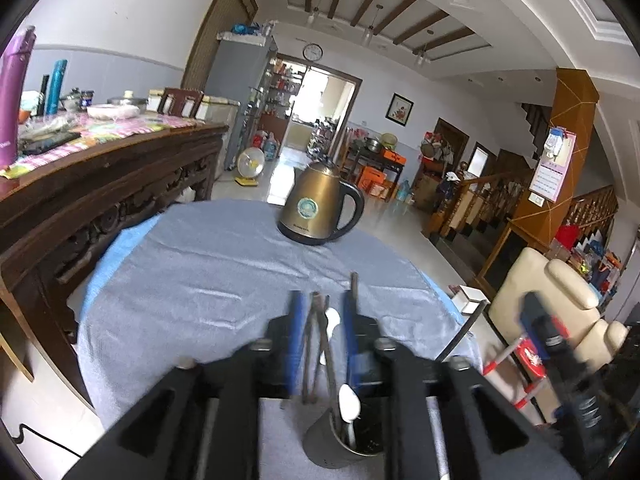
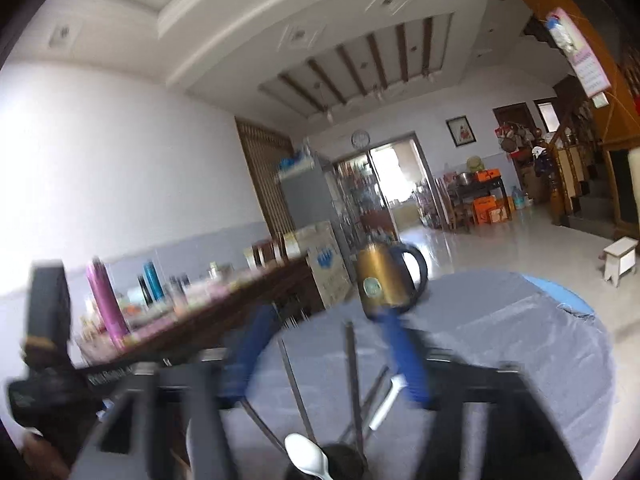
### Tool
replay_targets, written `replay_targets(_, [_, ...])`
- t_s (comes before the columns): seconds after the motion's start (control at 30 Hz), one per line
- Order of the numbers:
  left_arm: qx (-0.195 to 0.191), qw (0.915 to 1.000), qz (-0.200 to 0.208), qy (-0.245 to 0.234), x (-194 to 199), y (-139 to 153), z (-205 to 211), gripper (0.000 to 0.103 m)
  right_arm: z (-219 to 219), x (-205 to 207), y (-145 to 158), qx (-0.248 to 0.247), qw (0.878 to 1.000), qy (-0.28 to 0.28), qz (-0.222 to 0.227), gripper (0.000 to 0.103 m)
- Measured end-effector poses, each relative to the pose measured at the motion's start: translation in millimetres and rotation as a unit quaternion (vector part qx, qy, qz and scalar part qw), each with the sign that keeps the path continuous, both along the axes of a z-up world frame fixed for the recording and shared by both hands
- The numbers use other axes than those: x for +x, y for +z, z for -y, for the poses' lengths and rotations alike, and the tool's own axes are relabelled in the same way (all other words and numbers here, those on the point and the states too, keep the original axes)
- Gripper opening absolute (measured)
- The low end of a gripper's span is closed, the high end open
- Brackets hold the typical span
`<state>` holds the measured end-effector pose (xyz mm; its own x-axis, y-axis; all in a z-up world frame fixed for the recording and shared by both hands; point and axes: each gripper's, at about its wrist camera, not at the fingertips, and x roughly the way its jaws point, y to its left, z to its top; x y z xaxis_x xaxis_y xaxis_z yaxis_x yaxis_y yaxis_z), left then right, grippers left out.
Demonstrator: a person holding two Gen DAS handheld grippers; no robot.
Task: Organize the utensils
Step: 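Carry the chopstick over the holder cup and open the right tool, then move both tools back toward the remaining utensils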
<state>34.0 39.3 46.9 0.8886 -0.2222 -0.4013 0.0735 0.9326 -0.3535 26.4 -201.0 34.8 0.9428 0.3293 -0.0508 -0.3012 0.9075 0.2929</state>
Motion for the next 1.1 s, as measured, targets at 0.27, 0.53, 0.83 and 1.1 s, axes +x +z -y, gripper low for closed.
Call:
replay_targets(0.27, [0.002,0.9995,-0.003,0.03,0.0,-4.3,-17.6,0.047,29.3,7.9,2.1,0.015,0.998,-0.065,-0.014,0.068])
replay_targets(0.53, [0.012,0.9985,-0.032,0.041,2.7,-23.1,-25.0,0.062,58.6,21.0,-17.9,0.031,0.991,-0.097,-0.082,0.068])
replay_targets(0.83, [0.012,0.9979,-0.052,0.036,-2.4,-27.8,-21.3,0.068,63.8,20.1,-23.1,0.031,0.986,-0.11,-0.118,0.068])
replay_targets(1.1, [0.011,0.9974,-0.062,0.035,-8.0,-33.3,-25.6,0.069,67.4,16.3,-24.5,0.036,0.983,-0.115,-0.141,0.068])
